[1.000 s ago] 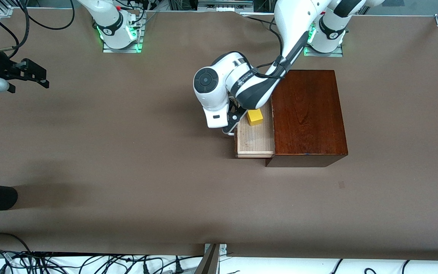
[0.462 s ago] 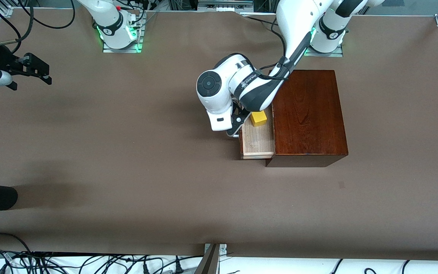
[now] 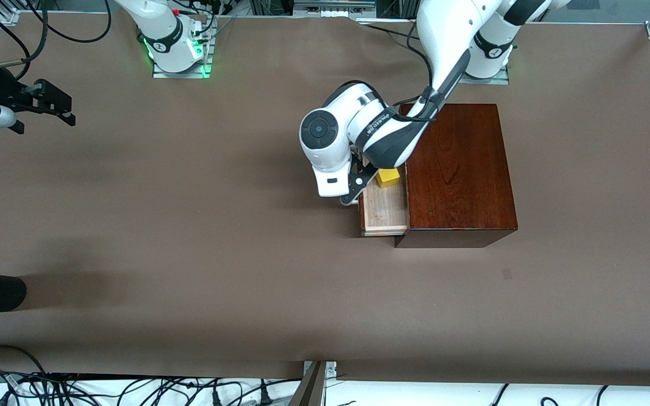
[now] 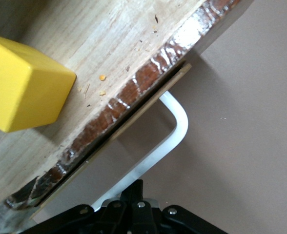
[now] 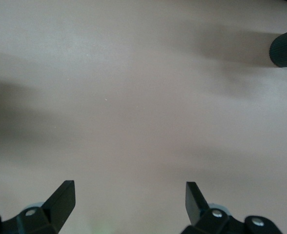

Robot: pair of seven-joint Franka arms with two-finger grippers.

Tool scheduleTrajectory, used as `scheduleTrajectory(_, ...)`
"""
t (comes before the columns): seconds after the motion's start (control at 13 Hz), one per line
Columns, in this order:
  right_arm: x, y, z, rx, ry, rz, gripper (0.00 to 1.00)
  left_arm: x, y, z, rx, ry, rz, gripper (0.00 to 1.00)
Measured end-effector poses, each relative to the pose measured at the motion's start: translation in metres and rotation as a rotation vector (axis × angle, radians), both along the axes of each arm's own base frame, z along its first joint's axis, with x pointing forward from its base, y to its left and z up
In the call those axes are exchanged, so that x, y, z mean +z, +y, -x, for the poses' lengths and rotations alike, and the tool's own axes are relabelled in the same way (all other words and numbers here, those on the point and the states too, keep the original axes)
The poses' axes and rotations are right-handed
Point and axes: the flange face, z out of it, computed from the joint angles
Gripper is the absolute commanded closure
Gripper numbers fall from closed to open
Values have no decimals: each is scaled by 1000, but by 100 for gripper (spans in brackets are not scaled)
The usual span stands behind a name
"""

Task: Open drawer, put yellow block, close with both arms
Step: 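Push the drawer shut into the box with the left gripper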

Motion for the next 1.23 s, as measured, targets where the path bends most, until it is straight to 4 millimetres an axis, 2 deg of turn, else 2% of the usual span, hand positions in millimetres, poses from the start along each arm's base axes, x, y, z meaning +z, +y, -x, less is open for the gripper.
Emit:
scheduleTrajectory(0.31,0,0,0,0,0,0,0,1,33,-6,-5,37,-22,100)
scheduleTrajectory(0.54,-1,-1,0,-1,2,0,0,-2,86,-25,-18,57,-66,100)
scheduleTrajectory(0.62,-1,-1,-1,-1,3,0,0,-1,96,-29,-15,62,-53,100)
scheduleTrajectory(0.92,-3,-1,-1,-1,5,0,0,4,97,-27,-33,54,-41,100)
scheduleTrajectory(1.0,-3,-1,-1,-1,5,0,0,9,97,-27,-38,46,-34,85)
scheduleTrajectory(1.08,-3,-1,-1,-1,5,0,0,21,95,-27,-45,32,-21,61)
scheduleTrajectory(1.15,-3,-1,-1,-2,5,0,0,41,90,-23,-53,13,-1,18)
scheduleTrajectory(1.23,-3,-1,-1,-2,5,0,0,64,84,-17,-63,-5,26,0)
